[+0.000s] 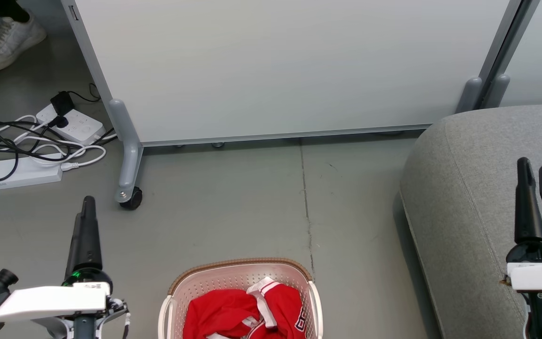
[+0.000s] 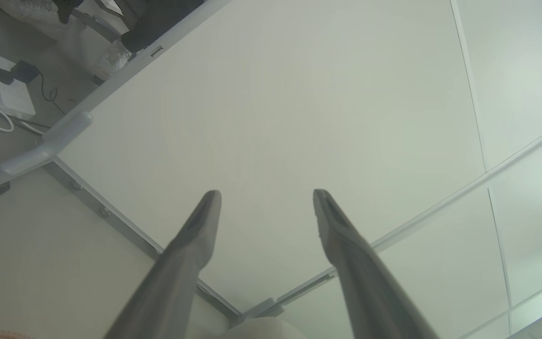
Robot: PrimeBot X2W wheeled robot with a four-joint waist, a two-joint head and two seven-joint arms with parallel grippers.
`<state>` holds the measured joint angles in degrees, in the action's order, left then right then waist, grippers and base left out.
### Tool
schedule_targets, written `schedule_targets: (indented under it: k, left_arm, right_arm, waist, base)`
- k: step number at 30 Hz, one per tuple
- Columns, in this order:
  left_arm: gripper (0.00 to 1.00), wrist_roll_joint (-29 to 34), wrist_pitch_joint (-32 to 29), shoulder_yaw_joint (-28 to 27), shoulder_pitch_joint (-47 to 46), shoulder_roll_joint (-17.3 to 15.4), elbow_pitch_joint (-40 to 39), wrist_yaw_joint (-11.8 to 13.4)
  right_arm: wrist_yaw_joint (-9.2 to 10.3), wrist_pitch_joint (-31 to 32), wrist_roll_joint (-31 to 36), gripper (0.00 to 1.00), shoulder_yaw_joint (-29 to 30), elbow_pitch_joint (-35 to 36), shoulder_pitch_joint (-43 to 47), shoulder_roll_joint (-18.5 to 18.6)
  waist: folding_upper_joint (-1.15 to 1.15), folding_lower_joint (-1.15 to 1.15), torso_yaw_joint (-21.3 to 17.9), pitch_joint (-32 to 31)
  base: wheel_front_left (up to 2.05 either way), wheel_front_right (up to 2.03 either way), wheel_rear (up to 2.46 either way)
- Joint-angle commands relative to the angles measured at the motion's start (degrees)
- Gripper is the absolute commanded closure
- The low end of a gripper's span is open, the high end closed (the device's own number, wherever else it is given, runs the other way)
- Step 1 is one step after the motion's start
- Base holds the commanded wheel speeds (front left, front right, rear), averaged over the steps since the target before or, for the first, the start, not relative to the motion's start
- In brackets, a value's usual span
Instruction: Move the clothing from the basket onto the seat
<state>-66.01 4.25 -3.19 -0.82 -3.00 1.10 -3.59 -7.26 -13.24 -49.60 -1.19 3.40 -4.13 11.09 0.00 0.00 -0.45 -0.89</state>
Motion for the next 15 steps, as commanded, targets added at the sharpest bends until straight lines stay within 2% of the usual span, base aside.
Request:
schedule_targets:
  k: [1,8,15]
  left_arm:
    - [0.00,1.02,0.34,0.05,-1.63,-0.38,-1.08,0.20]
    - [0.00,12.73,1.63,5.03,-0.92,-0.32,-4.22,2.83]
    - [0.00,25.43,2.83,11.37,-0.28,-0.29,-5.55,9.33]
  right_arm:
    - [-0.25,-0.49,1.45,0.00,0.18,1.01,-1.00,0.53]
    - [-0.26,-0.64,10.20,0.00,-1.37,2.60,-1.06,0.57]
    - [-0.27,-0.81,17.22,0.00,-2.65,2.84,-0.84,0.75]
  waist:
    - [0.00,0.00,0.02,0.00]
    - [0.00,0.00,-0.05,-0.09]
    - [0.00,0.00,-0.27,-0.30]
  base:
    - [0.00,0.00,0.00]
    - [0.00,0.00,0.00]
    - [0.00,0.00,0.00]
